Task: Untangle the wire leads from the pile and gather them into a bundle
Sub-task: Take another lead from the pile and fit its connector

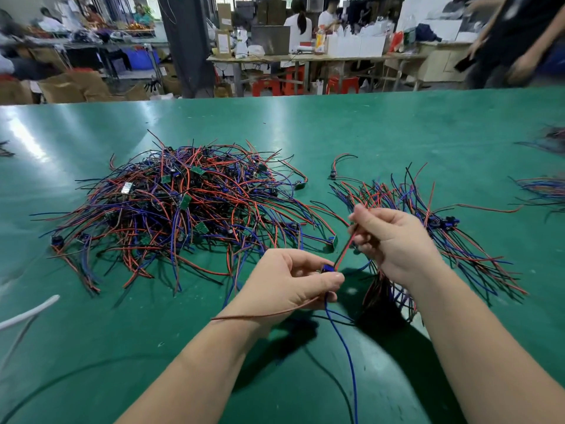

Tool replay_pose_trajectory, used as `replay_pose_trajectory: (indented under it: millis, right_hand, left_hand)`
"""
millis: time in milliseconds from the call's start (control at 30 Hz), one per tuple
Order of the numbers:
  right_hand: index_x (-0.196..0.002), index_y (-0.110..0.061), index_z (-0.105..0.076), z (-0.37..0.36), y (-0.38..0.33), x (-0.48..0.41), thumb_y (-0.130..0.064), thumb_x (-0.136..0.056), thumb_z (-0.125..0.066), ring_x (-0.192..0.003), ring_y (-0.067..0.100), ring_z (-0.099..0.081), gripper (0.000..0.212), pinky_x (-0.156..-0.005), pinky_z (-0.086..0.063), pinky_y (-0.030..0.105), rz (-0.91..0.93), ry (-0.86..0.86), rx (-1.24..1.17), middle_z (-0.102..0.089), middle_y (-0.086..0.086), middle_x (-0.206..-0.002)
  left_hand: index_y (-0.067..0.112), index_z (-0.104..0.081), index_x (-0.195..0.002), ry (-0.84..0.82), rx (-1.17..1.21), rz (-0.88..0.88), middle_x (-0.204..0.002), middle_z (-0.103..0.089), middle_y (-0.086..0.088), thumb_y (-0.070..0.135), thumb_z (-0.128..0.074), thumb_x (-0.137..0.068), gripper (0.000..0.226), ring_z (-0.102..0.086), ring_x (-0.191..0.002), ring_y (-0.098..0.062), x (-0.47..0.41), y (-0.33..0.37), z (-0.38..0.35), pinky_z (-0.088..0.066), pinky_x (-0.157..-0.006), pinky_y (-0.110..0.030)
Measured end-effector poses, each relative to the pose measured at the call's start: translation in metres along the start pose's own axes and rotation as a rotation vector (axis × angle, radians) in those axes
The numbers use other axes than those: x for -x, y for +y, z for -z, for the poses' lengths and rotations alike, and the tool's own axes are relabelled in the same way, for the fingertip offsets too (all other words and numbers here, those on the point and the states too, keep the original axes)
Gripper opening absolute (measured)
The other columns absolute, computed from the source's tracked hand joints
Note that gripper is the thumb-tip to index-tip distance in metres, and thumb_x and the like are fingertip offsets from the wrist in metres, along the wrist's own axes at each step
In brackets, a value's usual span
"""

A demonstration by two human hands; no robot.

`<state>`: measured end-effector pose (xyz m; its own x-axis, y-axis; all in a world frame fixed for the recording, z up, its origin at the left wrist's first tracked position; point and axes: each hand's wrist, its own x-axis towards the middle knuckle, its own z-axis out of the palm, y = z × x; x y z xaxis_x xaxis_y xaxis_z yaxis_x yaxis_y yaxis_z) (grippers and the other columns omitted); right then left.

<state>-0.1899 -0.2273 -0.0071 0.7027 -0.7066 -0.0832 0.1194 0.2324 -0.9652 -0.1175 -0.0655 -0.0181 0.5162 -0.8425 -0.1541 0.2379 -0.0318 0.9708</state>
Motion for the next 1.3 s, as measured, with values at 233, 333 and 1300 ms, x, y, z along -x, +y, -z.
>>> replay_pose_trajectory:
  millis: [233,333,1300]
  right_hand:
    - [-0.081,-0.005,-0.063,0.007,-0.005,-0.008,-0.029,-0.098,-0.05,-0.046,0.008,-0.058,0.032,-0.043,-0.045,0.014,0.025,0.21,-0.301,-0.063,0.006,-0.064]
    - [-0.1,-0.007,-0.052,-0.001,-0.005,-0.007,-0.027,-0.102,-0.04,-0.057,0.019,-0.068,0.023,-0.048,-0.05,0.02,0.035,0.244,-0.347,-0.055,0.011,-0.08]
    - [-0.075,-0.02,-0.071,0.095,-0.024,-0.022,-0.018,-0.072,-0.076,-0.069,0.014,-0.059,0.006,-0.067,-0.039,0.023,0.348,0.686,0.988,-0.07,0.003,-0.075]
  left_hand:
    - [0.001,-0.067,-0.084,-0.024,-0.077,-0.013,-0.063,-0.067,-0.008,-0.001,-0.072,-0.077,0.008,-0.063,-0.048,-0.013,0.001,0.003,0.001,-0.053,-0.049,-0.022]
    - [0.0,-0.066,-0.087,0.137,0.003,-0.047,-0.061,-0.069,-0.009,-0.001,-0.072,-0.076,0.012,-0.062,-0.046,-0.012,-0.002,0.005,0.005,-0.053,-0.047,-0.021]
    - [0.021,-0.034,-0.145,0.655,-1.283,-0.233,-0.145,-0.041,-0.004,0.031,-0.059,-0.086,0.064,-0.034,-0.133,-0.025,-0.013,-0.008,0.045,-0.025,-0.108,-0.039]
